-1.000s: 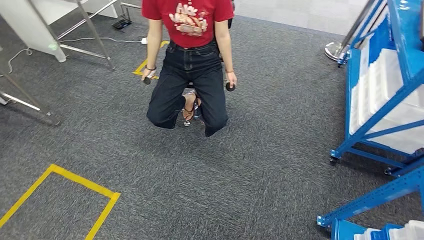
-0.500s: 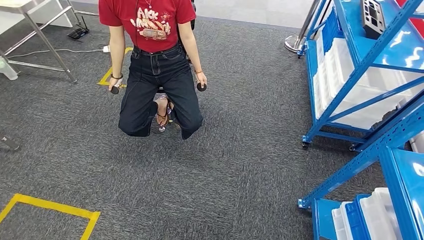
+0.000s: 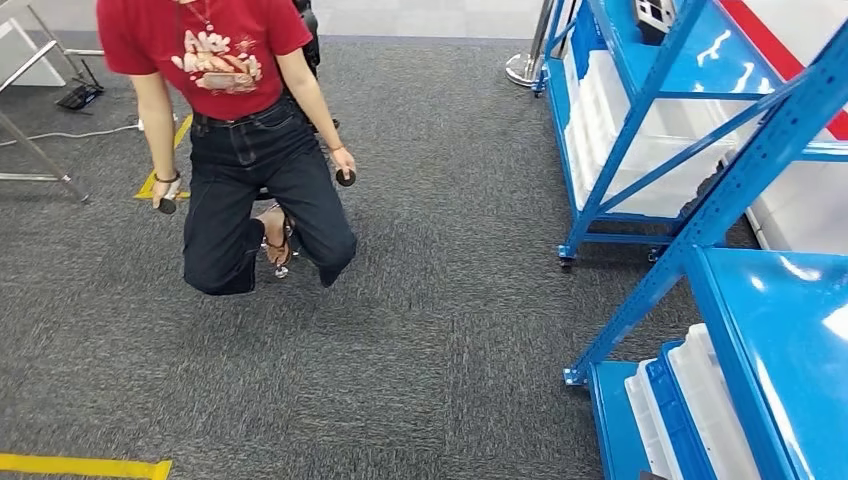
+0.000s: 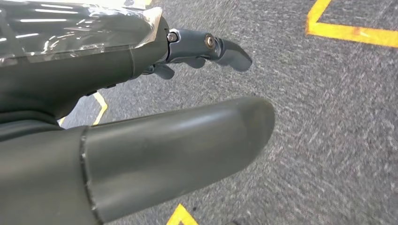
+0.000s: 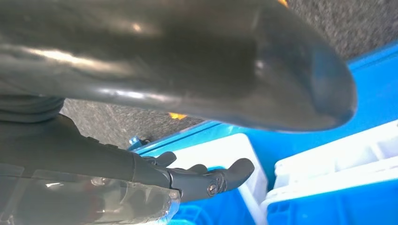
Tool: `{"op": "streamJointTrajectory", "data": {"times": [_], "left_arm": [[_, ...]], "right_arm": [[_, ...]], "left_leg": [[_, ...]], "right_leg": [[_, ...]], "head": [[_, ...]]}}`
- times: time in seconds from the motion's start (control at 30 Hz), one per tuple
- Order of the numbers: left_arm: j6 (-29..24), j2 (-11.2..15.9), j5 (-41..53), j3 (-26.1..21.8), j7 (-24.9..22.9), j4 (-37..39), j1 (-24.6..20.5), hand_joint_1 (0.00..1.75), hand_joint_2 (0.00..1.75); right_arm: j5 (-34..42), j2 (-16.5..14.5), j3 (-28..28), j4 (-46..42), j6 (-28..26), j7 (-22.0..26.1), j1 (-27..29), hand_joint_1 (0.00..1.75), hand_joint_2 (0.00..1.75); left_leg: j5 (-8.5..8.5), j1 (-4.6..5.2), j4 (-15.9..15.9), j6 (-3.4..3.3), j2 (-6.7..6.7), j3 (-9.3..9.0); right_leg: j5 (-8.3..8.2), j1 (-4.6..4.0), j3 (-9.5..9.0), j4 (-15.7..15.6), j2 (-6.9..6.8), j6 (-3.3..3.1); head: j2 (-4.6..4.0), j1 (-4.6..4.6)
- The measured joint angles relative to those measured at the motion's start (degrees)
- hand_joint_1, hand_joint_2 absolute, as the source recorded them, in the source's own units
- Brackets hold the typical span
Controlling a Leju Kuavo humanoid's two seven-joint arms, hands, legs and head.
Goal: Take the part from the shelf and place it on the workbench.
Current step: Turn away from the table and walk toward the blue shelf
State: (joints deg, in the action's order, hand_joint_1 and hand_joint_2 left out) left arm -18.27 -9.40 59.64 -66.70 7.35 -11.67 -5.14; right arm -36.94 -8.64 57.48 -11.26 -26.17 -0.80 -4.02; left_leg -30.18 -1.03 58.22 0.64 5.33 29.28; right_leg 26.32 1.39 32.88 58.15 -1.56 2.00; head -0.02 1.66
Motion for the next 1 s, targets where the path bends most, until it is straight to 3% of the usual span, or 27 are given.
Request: {"op": "streamJointTrajectory", "data": {"times": [0.07,0.13,0.17,0.2,0.27,0.33,0.4,0.47,0.53,0.6,0.67,0.7,0.73,0.8,0.83,0.9,1.0], "left_arm": [[0.07,-0.06,0.01,0.00,-0.01,0.00,0.02,0.00,0.00],[0.14,-0.05,-0.03,0.00,-0.04,0.00,0.14,0.00,0.00],[0.15,-0.03,-0.04,-0.01,-0.08,0.00,0.21,0.00,0.00],[0.15,-0.02,-0.06,-0.02,-0.14,0.00,0.27,0.00,0.00],[0.15,-0.01,-0.06,-0.03,-0.27,0.00,0.34,0.00,0.00],[0.15,0.01,-0.06,-0.02,-0.34,0.00,0.33,0.00,0.00],[0.15,0.01,-0.06,-0.02,-0.37,0.00,0.27,0.00,0.00],[0.15,-0.02,-0.08,-0.03,-0.39,0.00,0.17,0.00,0.00],[0.15,-0.06,-0.10,-0.05,-0.40,0.00,0.12,0.00,0.00],[0.15,-0.03,-0.10,-0.05,-0.40,0.00,0.19,0.00,0.00],[0.15,0.01,-0.10,-0.05,-0.40,0.00,0.28,0.00,0.00],[0.15,0.00,-0.10,-0.05,-0.40,0.00,0.28,0.00,0.00],[0.15,-0.02,-0.10,-0.05,-0.40,0.00,0.28,0.00,0.00],[0.15,-0.07,-0.10,-0.05,-0.40,0.00,0.26,0.00,0.00],[0.15,-0.09,-0.10,-0.05,-0.40,0.00,0.27,0.00,0.00],[0.15,-0.07,-0.10,-0.05,-0.40,-0.01,0.25,0.00,0.00],[0.15,-0.09,-0.10,-0.06,-0.40,-0.02,0.03,0.00,0.00]], "right_arm": [[-0.08,-0.04,0.00,0.00,-0.08,-0.13,-0.03,0.00,0.00],[-0.19,-0.05,0.00,0.00,-0.10,-0.20,-0.13,0.00,0.00],[-0.22,-0.05,0.00,0.00,-0.10,-0.22,-0.11,0.00,0.00],[-0.24,-0.04,0.00,0.00,-0.10,-0.25,-0.05,0.00,0.00],[-0.26,-0.04,0.00,0.00,-0.10,-0.27,0.02,0.00,0.00],[-0.28,-0.06,0.00,0.00,-0.10,-0.27,-0.03,0.00,0.00],[-0.34,-0.05,0.00,0.00,-0.10,-0.27,-0.06,0.00,0.00],[-0.43,-0.04,0.00,0.00,-0.11,-0.27,0.09,0.00,0.00],[-0.51,-0.07,-0.01,0.00,-0.13,-0.27,0.21,0.00,0.00],[-0.57,-0.04,-0.02,0.00,-0.13,-0.27,0.03,0.00,0.00],[-0.59,0.01,-0.02,0.00,-0.13,-0.27,-0.08,0.00,0.00],[-0.59,0.03,-0.02,0.00,-0.13,-0.27,0.00,0.00,0.00],[-0.59,0.03,-0.02,0.00,-0.13,-0.27,0.08,0.00,0.00],[-0.59,0.08,-0.02,0.00,-0.13,-0.27,0.11,0.00,0.00],[-0.59,0.10,-0.02,0.00,-0.13,-0.27,0.02,0.00,0.00],[-0.60,0.10,-0.02,0.00,-0.14,-0.27,-0.12,0.00,0.00],[-0.59,0.11,-0.02,0.00,-0.16,-0.27,-0.01,0.00,0.00]], "left_leg": [[-3.16,-0.25,4.80,0.31,-3.03,2.03],[-6.88,-0.22,12.78,0.19,-5.06,6.03],[-7.50,-0.20,15.42,0.09,-5.34,7.55],[-6.92,-0.19,16.07,-0.06,-5.47,8.16],[-2.78,-0.23,10.67,-0.46,-6.00,6.09],[0.57,-0.26,3.40,-0.77,-7.84,2.95],[1.21,0.02,0.67,-1.02,-8.69,1.86],[1.52,0.34,0.37,-1.62,-7.62,1.81],[1.95,0.36,-0.15,-2.45,-6.52,1.60],[2.12,0.44,-0.42,-2.96,-5.22,1.55],[2.07,0.57,-0.41,-3.10,-3.82,1.66],[2.05,0.58,-0.40,-3.10,-3.17,1.67],[2.00,0.58,-0.39,-3.06,-2.56,1.65],[1.82,0.59,-0.37,-2.81,-1.40,1.40],[1.60,0.74,-0.34,-2.52,-0.87,1.25],[1.25,1.02,-0.31,-1.92,0.06,0.88],[0.91,0.83,-0.43,-1.05,1.02,0.35]], "right_leg": [[-0.18,0.36,-0.05,-0.16,1.11,-0.92],[-0.19,-0.03,0.02,-0.13,2.30,-1.40],[-0.18,-0.22,0.01,-0.12,2.98,-1.44],[-0.17,-0.36,-0.05,-0.10,3.70,-1.45],[-0.16,-0.46,-0.29,-0.07,5.15,-1.43],[-0.15,-0.67,-0.37,0.01,6.38,-1.27],[-0.28,-0.78,-0.02,0.03,7.30,-0.75],[-0.48,-0.56,0.49,-0.03,7.97,0.01],[0.41,-0.48,1.61,1.70,6.15,0.30],[3.40,-0.51,4.68,7.82,3.27,0.01],[6.31,-0.48,8.29,15.24,2.33,0.01],[6.67,-0.46,8.96,16.78,2.19,0.31],[6.15,-0.44,8.44,15.98,2.01,0.76],[3.42,-0.43,4.05,8.09,0.47,1.62],[2.09,-0.57,1.80,4.08,-0.70,1.69],[0.68,-0.90,-0.45,0.09,-1.94,1.02],[0.23,-0.85,-0.33,-0.14,-0.50,-0.21]], "head": [[0.00,-0.17],[0.00,-0.25],[0.00,-0.26],[0.00,-0.26],[0.00,-0.26],[0.00,-0.25],[0.00,-0.22],[0.00,-0.20],[0.00,-0.15],[0.00,-0.05],[0.00,-0.02],[0.00,-0.02],[0.00,-0.02],[0.00,-0.01],[0.00,-0.02],[0.00,-0.09],[0.01,-0.17]]}}
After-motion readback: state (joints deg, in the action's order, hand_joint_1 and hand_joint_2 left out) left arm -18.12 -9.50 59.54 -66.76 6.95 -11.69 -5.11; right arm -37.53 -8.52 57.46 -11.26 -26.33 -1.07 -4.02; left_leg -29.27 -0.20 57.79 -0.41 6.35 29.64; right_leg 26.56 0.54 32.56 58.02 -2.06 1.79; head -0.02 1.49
